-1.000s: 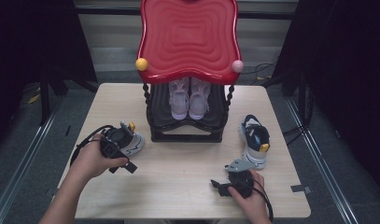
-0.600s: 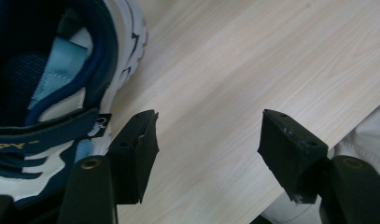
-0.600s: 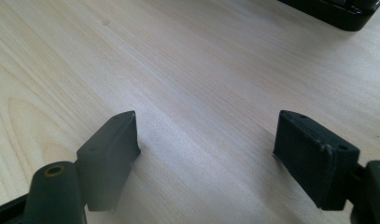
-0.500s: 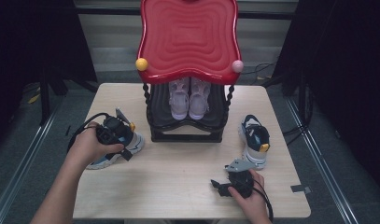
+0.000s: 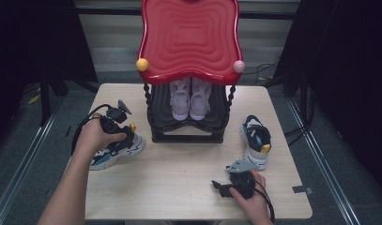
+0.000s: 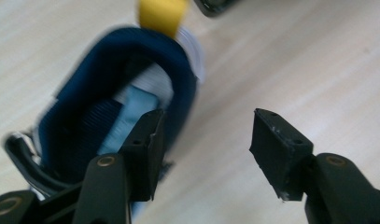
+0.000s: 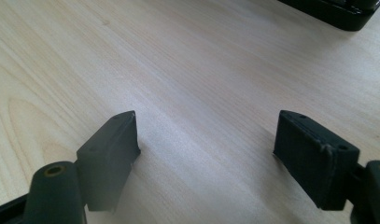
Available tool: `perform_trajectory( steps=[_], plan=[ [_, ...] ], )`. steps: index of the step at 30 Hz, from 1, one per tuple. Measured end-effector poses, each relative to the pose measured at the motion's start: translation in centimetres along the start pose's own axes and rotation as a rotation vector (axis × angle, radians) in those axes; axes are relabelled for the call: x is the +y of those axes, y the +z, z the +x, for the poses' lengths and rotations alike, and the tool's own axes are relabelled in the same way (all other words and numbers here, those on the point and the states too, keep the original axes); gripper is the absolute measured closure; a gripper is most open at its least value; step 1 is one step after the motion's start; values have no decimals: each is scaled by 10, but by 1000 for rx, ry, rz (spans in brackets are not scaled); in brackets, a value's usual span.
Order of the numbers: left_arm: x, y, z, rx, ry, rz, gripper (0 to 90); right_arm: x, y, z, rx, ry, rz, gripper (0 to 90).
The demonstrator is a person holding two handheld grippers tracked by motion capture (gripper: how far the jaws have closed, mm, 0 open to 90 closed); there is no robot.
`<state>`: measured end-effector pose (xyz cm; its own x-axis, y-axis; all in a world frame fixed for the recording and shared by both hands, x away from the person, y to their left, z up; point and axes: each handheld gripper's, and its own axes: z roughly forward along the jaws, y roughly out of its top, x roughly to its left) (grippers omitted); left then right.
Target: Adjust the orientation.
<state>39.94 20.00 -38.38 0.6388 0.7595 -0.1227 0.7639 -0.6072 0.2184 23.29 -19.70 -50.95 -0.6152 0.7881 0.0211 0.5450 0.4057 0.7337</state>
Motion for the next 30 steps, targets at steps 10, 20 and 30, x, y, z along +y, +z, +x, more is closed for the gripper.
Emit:
perform_trajectory(
  steps=[10, 20, 30],
  plan=[
    [11, 23, 5, 33, -5, 23, 534, 0, 0, 0, 0, 4, 3, 213],
    [9, 38, 7, 31, 6, 53, 722, 0, 0, 0, 1, -1, 5, 213],
    [-8, 27, -14, -4, 159, 85, 765, 0, 0, 0, 1, 1, 5, 213]
  ],
)
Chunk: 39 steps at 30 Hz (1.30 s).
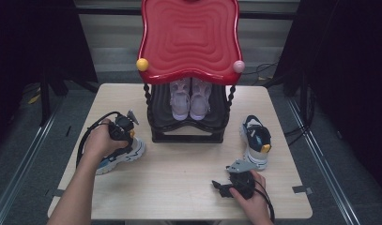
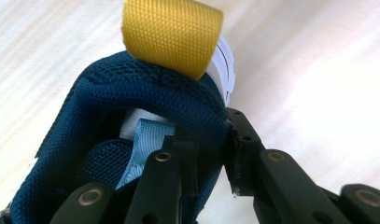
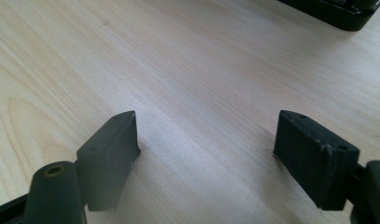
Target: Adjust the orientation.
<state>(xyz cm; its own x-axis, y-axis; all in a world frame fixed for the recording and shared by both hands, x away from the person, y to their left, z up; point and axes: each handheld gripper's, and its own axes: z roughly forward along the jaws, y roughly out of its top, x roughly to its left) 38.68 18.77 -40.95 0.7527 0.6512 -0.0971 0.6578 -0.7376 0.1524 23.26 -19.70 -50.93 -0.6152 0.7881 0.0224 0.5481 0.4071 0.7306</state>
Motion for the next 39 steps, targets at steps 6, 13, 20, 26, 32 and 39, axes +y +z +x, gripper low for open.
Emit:
perform_trajectory(
  steps=[6, 13, 20, 26, 32, 39],
  plan=[
    [-12, 8, -10, -31, -19, -13, 719, 0, 0, 0, -1, 0, 0, 213],
    [-10, 9, -3, -69, -165, -35, 536, 0, 0, 0, -1, 1, 1, 213],
    [4, 6, -2, -75, -269, -68, 465, 0, 0, 0, -1, 0, 0, 213],
    [8, 10, 0, -61, -348, -38, 625, 0, 0, 0, -1, -2, 0, 213],
    [7, 8, -9, -61, -172, -27, 750, 0, 0, 0, -1, -2, 1, 213],
    [3, 1, -26, -66, 92, 28, 761, 0, 0, 0, 0, 1, 1, 212]
  ],
)
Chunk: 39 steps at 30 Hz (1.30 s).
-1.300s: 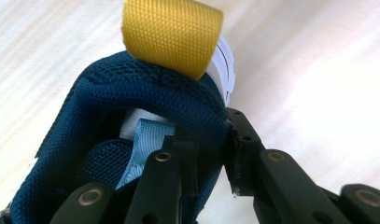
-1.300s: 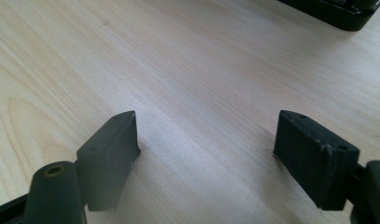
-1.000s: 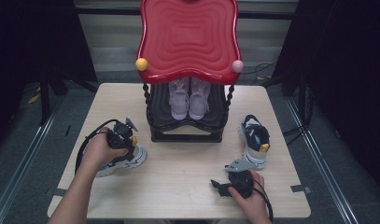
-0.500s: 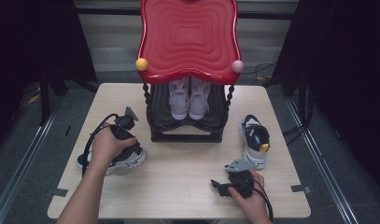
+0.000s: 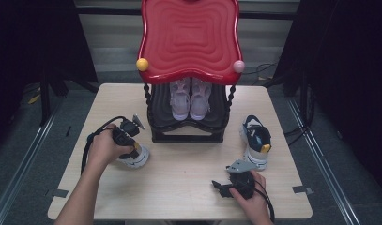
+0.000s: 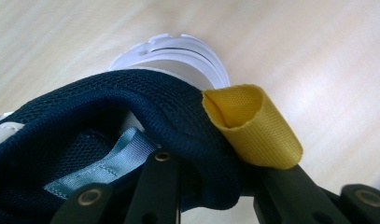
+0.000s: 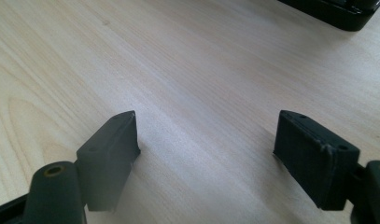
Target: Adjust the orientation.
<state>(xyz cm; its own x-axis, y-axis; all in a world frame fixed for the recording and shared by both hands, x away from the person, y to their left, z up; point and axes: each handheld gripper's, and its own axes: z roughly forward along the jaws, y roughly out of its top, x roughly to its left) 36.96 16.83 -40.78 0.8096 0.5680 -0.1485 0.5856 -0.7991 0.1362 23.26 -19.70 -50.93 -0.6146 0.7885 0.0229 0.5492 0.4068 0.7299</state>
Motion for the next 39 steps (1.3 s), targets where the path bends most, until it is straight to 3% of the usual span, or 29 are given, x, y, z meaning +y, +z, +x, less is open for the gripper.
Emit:
perform_trajectory(
  steps=[1, 3, 6, 10, 12, 16, 21, 24, 27, 28, 30, 35, 39],
  plan=[
    [-2, 0, -2, -11, -2, -11, 756, 0, 0, 0, 0, 0, 0, 212],
    [-6, 1, -5, -12, 34, 1, 750, 0, 0, 0, -1, -2, 1, 212],
    [-11, 2, -7, -24, 36, -2, 745, 0, 0, 0, 0, -1, 0, 212],
    [-16, 4, -7, -55, -47, -27, 687, 0, 0, 0, 0, -3, -1, 212],
    [-17, 5, -5, -60, -111, -36, 585, 0, 0, 0, 0, -2, 1, 212],
    [-16, 3, -3, -63, -216, -33, 487, 0, 0, 0, 0, -3, 0, 212],
    [-12, 5, 0, -56, -338, -39, 460, 0, 0, 0, 0, -3, 0, 211],
    [-10, 11, 0, -55, -386, -45, 472, 0, 0, 0, 1, -3, 0, 211],
    [-8, 15, -2, -90, -349, -46, 662, 0, 0, 0, 1, -3, 0, 211],
    [-6, 15, -4, -75, -325, -38, 714, 0, 0, 0, 2, -3, -1, 211],
    [-5, 14, -5, -71, -301, -36, 735, 0, 0, 0, 0, -3, 0, 211],
    [-7, 12, -12, -9, -133, 13, 752, 0, 0, 0, 0, -3, 0, 211],
    [-7, 3, -18, -2, -10, 25, 751, 0, 0, 0, 0, -3, 0, 211]
  ],
)
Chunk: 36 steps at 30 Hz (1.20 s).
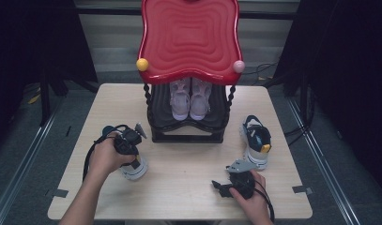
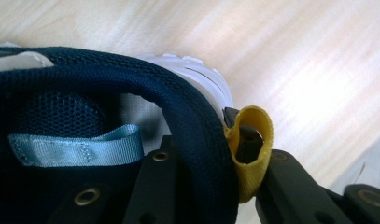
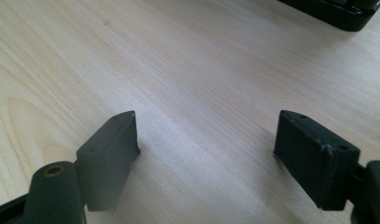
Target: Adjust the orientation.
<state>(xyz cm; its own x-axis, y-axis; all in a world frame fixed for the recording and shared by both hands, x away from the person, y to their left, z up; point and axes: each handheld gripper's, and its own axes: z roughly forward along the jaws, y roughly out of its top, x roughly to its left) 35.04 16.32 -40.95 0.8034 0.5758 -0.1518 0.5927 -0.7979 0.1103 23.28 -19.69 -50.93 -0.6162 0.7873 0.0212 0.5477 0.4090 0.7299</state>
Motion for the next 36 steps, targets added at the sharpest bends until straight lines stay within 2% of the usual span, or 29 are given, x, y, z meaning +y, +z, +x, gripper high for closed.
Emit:
perform_trajectory(
  steps=[2, 4, 5, 7, 10, 13, 15, 16, 18, 20, 23, 25, 31, 33, 36],
  plan=[
    [0, -2, -3, -3, 66, 15, 750, 0, 0, 0, 0, 0, 0, 211],
    [-1, 1, -6, -19, 152, 27, 748, 0, 0, 0, 0, 0, 0, 211],
    [-1, 3, -6, -27, 175, 40, 747, 0, 0, 0, 0, 0, 0, 211],
    [-3, 7, -7, -49, 196, 29, 741, 0, 0, 0, 0, 0, 0, 211],
    [-6, 10, -6, -71, 169, -2, 738, 0, 0, 0, 0, 0, 0, 211],
    [-8, 8, -2, -74, 122, -24, 730, 0, 0, 0, 2, 0, -1, 211],
    [-9, 7, 0, -79, 61, -46, 701, 0, 0, 0, 0, 0, 0, 211],
    [-10, 7, 0, -72, 61, -33, 682, 0, 0, 0, 0, 0, 0, 211],
    [-10, 7, 0, -65, 2, -34, 632, 0, 0, 0, 0, 0, 0, 211],
    [-10, 7, 0, -57, -16, -28, 608, 0, 0, 0, 0, 0, 0, 211],
    [-10, 8, 0, -37, -114, -34, 550, 0, 0, 0, 0, -3, 0, 211],
    [-10, 10, 0, -36, -160, -45, 526, 0, 0, 0, 0, -3, 0, 211],
    [-12, 14, 1, -53, -226, -59, 552, 0, 0, 0, 0, 0, 0, 211],
    [-11, 14, 1, -62, -237, -56, 575, 0, 0, 0, 0, 0, 0, 211],
    [-10, 15, 0, -78, -232, -47, 633, 0, 0, 0, 0, -3, -1, 211]
  ],
)
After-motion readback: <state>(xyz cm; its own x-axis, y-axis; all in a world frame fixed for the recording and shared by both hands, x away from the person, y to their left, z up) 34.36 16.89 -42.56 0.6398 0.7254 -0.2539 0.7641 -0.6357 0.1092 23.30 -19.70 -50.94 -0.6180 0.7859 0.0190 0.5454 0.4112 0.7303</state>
